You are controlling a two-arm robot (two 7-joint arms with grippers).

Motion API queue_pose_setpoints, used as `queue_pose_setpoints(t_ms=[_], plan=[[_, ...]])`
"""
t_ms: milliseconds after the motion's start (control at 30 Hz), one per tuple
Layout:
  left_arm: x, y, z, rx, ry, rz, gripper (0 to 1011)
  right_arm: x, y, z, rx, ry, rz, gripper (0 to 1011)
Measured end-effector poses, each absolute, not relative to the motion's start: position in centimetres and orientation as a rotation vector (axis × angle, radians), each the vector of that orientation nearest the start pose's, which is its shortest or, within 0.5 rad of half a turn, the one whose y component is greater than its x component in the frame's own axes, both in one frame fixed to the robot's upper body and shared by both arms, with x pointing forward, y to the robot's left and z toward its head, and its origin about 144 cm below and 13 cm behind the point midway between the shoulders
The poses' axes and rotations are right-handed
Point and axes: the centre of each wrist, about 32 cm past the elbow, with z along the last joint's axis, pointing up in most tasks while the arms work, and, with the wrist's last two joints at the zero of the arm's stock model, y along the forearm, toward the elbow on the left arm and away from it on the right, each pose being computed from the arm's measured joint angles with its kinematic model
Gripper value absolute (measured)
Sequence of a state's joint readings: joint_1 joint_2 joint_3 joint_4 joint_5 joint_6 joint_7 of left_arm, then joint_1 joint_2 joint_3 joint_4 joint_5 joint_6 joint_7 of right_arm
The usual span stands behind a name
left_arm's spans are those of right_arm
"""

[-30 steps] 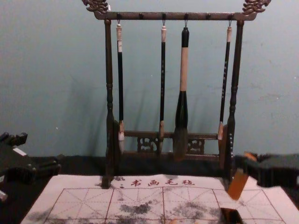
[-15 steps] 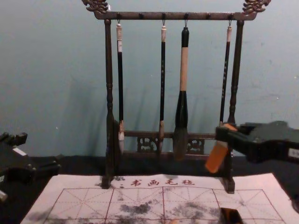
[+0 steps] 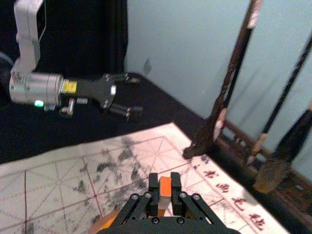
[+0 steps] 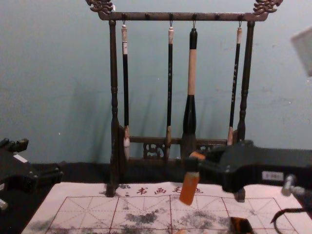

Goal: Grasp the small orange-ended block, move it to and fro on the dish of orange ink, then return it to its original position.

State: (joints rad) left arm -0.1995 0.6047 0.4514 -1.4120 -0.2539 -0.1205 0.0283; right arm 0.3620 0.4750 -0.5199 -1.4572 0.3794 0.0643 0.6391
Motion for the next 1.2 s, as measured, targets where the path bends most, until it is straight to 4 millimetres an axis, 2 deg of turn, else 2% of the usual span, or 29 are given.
queue_pose_setpoints(t_ms=[333, 867, 1200], plan=[[48.9, 31.0, 114.0, 0.305, -0.285, 1.248, 1001, 54.2, -22.4, 119.1, -0.299, -0.071, -0.481, 134], [48.9, 31.0, 114.0, 0.304, -0.285, 1.248, 1001, 54.3, -21.6, 118.4, -0.373, -0.048, -0.416, 134], [48.9, 31.0, 114.0, 0.305, -0.285, 1.248, 1001, 54.8, -20.7, 117.8, -0.396, -0.032, -0.437, 134]])
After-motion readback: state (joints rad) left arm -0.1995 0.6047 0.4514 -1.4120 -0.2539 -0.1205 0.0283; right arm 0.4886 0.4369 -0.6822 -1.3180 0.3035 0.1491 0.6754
